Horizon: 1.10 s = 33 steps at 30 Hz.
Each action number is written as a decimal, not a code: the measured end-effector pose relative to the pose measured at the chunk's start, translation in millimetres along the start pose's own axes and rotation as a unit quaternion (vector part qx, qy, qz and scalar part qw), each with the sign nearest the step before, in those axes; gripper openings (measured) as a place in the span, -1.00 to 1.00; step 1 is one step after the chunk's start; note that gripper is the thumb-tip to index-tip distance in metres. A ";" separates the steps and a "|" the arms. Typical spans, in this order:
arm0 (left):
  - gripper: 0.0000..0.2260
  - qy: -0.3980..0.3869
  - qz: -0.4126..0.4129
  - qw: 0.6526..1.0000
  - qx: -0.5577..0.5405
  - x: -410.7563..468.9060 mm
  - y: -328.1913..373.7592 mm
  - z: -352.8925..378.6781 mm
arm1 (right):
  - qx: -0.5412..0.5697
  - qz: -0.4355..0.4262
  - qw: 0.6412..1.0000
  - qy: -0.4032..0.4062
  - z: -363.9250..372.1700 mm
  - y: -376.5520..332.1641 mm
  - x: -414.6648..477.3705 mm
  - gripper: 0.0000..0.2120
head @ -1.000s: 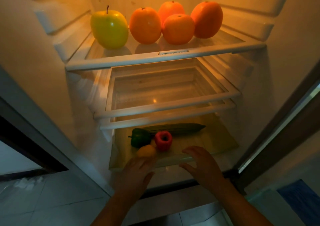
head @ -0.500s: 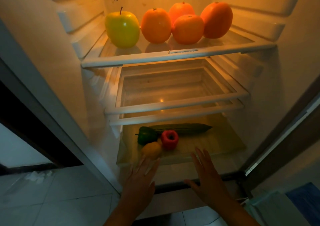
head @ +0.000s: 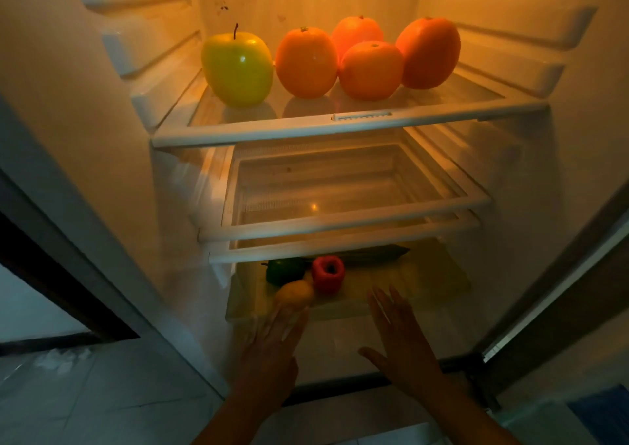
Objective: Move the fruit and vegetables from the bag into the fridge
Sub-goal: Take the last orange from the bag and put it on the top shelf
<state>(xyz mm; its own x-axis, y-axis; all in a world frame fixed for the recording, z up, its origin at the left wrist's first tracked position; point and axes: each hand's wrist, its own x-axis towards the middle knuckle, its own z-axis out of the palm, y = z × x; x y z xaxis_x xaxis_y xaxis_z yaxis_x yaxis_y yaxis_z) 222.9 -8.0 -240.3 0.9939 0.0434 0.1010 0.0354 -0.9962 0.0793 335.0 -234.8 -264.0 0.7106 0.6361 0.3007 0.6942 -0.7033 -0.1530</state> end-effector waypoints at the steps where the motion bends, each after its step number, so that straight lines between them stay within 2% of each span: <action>1: 0.23 0.000 0.000 1.000 0.003 3.1 -1.7 -1.0 | -0.004 0.000 1.000 -0.009 1.1 3.3 3.5 -0.23; 6: 0.22 0.014 0.005 1.000 0.008 10.3 -7.5 1.2 | -0.008 0.015 0.999 -0.042 3.3 10.7 13.6 -0.27; 12: 0.18 -0.009 0.001 1.000 -0.002 17.3 -11.1 -6.1 | -0.001 0.011 0.999 -0.050 2.5 11.9 26.0 -0.26; 20: 0.13 -0.051 -0.030 0.998 -0.012 23.8 -9.9 -15.1 | 0.003 0.016 0.995 -0.103 -6.4 11.8 35.0 -0.18; 24: -0.15 -0.057 -0.023 0.997 -0.044 21.5 -2.9 -22.5 | 0.014 0.051 0.989 -0.140 -13.0 10.0 35.3 -0.26; 30: -0.22 -0.065 -0.057 0.995 -0.044 13.1 0.9 -27.9 | 0.060 0.078 0.989 -0.110 -23.1 4.9 36.7 -0.33; 33: -0.22 -0.053 -0.033 0.998 -0.016 3.9 -1.5 -37.5 | 0.108 0.071 0.988 -0.083 -30.6 -0.1 32.1 -0.27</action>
<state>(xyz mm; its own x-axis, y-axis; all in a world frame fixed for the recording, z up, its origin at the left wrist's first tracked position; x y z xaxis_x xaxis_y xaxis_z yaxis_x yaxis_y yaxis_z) 222.8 -3.5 -202.8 0.9950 0.0994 -0.0099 0.0998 -0.9885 0.1135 354.3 -224.0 -225.5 0.7994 0.5915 0.1055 0.5811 -0.7165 -0.3860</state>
